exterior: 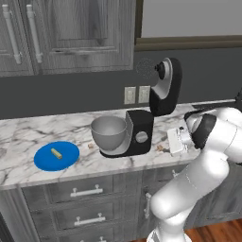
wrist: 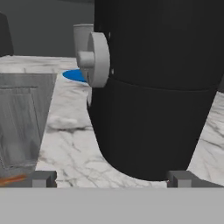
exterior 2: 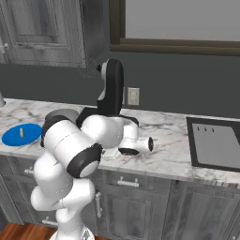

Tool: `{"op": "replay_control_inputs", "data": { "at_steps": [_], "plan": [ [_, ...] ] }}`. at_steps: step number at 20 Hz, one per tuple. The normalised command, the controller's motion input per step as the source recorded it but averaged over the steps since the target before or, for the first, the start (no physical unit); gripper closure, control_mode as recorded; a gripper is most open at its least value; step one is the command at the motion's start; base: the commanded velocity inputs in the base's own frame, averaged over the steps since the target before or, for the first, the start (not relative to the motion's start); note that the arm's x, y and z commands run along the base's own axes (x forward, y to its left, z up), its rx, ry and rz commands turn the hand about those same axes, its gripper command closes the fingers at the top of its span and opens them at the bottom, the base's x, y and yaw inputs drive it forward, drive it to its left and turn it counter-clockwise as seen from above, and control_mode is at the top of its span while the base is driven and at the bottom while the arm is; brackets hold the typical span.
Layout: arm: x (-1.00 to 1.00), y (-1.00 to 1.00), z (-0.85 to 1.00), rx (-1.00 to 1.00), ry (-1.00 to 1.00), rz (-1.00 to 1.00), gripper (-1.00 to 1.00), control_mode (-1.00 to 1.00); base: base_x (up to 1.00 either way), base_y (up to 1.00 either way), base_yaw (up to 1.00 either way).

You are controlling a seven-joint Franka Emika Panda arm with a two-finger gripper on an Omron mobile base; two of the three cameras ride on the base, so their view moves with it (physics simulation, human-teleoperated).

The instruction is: Add butter and sugar cubes to the stand mixer bowl and then turn on the stand mixer to begin making frosting.

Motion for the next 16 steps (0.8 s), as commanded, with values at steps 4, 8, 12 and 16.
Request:
{"op": "replay_control_inputs", "data": {
  "at_steps": [4, 8, 12, 16],
  "plan": [
    [0.21, 0.00, -0.23, 0.00, 0.00, 0.03, -1.00, -1.00, 0.00, 0.00, 0.00],
    [0.19, 0.00, -0.22, 0.00, 0.00, 0.03, -1.00, -1.00, 0.00, 0.00, 0.00],
    [0.23, 0.00, -0.24, 0.00, 0.00, 0.03, -1.00, -1.00, 0.00, 0.00, 0.00],
    [0.25, 0.00, -0.25, 0.00, 0.00, 0.03, -1.00, -1.00, 0.00, 0.00, 0.00]
  ]
}}
